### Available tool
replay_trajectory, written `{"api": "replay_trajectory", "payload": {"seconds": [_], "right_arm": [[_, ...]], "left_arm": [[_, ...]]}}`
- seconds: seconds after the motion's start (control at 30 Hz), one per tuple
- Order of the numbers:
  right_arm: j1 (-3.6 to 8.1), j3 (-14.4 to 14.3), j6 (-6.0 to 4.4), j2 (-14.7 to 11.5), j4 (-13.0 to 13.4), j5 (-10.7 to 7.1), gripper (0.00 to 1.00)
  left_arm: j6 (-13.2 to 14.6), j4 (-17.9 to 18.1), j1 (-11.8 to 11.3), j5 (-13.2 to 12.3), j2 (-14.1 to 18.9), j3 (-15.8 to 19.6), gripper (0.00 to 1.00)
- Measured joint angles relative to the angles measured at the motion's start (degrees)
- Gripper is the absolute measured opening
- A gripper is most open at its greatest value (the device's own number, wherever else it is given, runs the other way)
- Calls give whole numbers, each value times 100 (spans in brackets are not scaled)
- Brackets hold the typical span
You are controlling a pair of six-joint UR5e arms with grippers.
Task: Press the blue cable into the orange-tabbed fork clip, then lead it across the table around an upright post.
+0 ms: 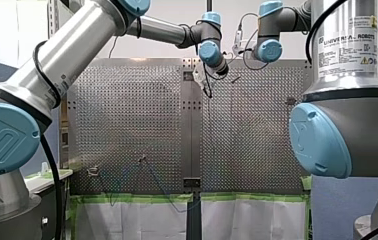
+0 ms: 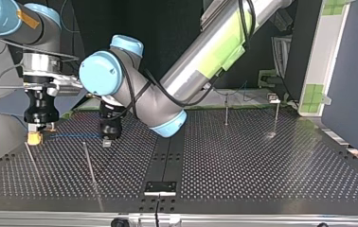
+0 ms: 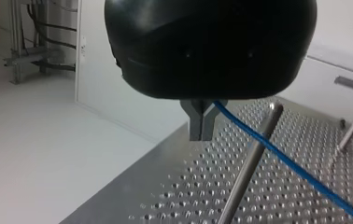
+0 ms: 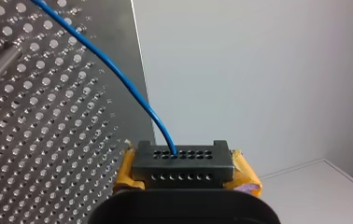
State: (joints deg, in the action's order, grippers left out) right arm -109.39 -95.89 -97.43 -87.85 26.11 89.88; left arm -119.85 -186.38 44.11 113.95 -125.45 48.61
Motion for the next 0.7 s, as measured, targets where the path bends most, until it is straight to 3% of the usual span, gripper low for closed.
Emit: {"api": "replay_trajectory", "payload": {"seconds": [0.23,0.5,0.7], "right_arm": [[37,2,-12,35,24,22,0],[103,11,-99,120,148,-16,0],[171,85,-174,214,225,-112,0]], "left_arm": [[381,-2,-2,224,0,-1,0],[859,274,-39,42,0,-29,0],[1034,333,-84,-55,1,-186,0]]}}
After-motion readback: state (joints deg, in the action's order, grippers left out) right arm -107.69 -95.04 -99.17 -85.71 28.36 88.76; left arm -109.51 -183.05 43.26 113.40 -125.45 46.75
